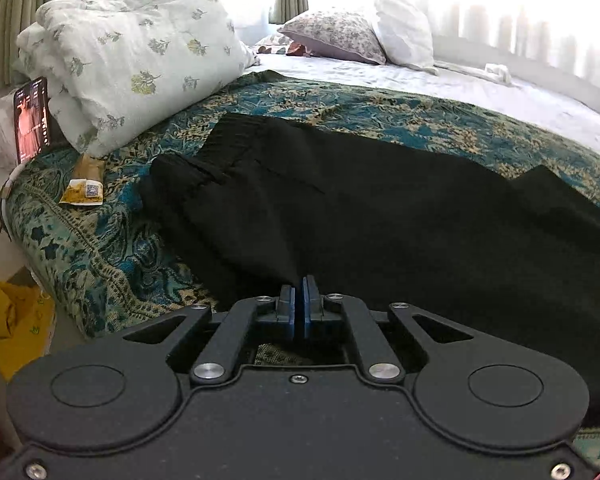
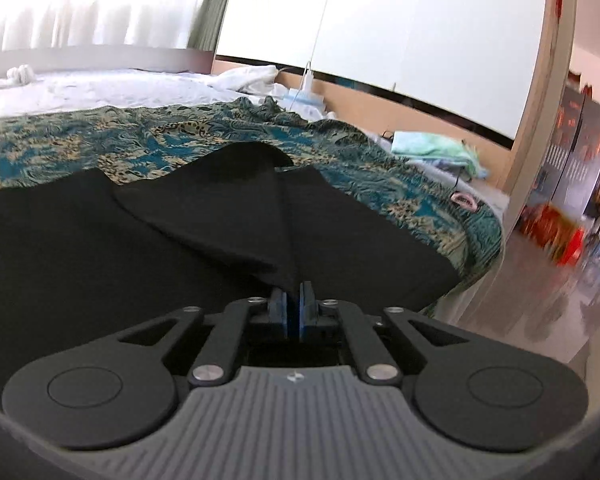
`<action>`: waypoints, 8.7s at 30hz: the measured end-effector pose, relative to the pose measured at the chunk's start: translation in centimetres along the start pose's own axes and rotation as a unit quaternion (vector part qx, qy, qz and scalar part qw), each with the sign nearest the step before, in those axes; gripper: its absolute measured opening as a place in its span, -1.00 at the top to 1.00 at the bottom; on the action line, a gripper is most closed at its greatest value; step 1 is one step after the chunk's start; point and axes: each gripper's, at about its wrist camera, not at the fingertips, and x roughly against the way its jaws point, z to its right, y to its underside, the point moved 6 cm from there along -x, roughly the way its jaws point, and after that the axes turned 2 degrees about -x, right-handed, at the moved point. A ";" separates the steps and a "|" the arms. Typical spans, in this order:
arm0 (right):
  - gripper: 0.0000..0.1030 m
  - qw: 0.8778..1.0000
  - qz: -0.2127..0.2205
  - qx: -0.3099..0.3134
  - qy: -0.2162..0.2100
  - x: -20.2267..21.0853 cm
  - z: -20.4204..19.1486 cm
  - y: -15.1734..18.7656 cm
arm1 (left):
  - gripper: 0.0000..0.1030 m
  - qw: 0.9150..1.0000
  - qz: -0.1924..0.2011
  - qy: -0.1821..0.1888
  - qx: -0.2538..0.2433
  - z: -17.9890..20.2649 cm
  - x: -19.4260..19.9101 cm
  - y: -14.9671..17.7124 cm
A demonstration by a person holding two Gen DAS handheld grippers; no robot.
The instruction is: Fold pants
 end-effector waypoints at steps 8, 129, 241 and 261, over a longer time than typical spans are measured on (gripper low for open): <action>0.48 0.999 -0.001 -0.033 0.023 -2.4 3.8 -0.4 | 0.87 1.000 0.001 -0.006 -0.006 0.1 -0.1 0.0; -0.50 0.931 0.056 0.060 -0.356 10.9 -14.4 3.8 | 0.34 0.950 0.019 0.279 -0.139 18.1 -2.8 -2.1; 0.30 0.903 -0.020 -0.414 -0.109 -7.1 14.4 0.7 | -0.62 0.888 0.016 0.374 -0.268 29.5 11.7 8.9; 0.87 0.916 -0.042 -0.050 -0.395 5.7 -14.0 -7.4 | 0.40 0.942 -0.001 0.323 -0.093 15.5 5.8 1.3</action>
